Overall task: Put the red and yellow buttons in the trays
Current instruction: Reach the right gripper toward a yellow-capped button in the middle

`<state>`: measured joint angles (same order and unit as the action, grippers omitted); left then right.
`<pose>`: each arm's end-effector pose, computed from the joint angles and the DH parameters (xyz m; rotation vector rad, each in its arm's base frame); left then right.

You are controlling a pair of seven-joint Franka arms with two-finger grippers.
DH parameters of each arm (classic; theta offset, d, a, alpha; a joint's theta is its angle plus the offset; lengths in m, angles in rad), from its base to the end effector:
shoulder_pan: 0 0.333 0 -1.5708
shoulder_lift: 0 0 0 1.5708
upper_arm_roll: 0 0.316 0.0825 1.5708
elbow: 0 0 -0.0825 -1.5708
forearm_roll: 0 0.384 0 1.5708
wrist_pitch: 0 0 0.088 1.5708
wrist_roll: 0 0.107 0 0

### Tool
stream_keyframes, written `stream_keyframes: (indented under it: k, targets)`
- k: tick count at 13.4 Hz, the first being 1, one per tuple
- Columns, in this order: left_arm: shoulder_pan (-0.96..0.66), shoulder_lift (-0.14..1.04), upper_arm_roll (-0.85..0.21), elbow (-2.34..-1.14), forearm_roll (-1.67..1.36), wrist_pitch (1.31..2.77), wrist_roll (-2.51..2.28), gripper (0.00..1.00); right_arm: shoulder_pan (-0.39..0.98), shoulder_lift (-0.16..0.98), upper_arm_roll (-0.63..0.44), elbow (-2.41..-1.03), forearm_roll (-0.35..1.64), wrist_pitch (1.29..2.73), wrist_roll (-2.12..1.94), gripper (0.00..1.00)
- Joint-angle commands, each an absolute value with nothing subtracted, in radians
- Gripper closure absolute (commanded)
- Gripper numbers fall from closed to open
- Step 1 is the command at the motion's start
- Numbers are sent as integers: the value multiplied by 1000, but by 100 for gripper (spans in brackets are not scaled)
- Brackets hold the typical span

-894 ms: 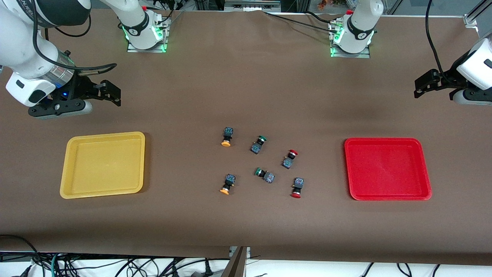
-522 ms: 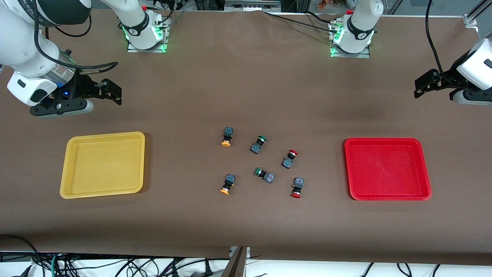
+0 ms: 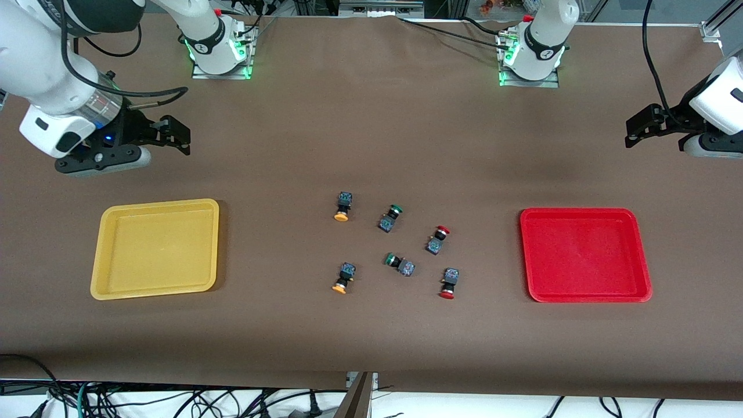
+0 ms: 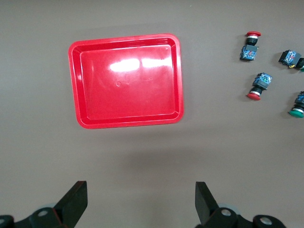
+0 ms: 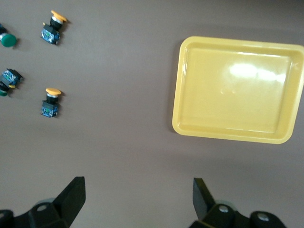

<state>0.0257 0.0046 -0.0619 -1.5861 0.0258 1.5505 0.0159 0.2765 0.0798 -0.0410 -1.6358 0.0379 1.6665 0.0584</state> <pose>0.5529 -0.0171 0.6130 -3.1140 0.0811 0.0622 0.5648 0.1402 0.5565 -3.1021 -0.2684 0.0834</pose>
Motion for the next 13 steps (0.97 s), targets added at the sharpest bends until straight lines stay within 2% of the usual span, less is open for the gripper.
stream_keyframes:
  k: [1,4,8,11,13]
  targets:
    - [32,2,-66,-1568,12,1528,34,0,357,155,-38,-1646,40,1693,206,0]
    - [34,2,-60,-1568,12,1528,34,0,464,296,-35,-1664,60,1842,381,0]
    - [32,3,-60,-1566,11,1528,29,0,607,466,-32,-1755,69,2214,605,0]
    - [32,3,-61,-1568,12,1529,34,0,712,609,-34,-1743,67,2449,765,0]
    - [32,5,-61,-1566,14,1529,35,0,724,637,-35,-1738,60,2487,778,1]
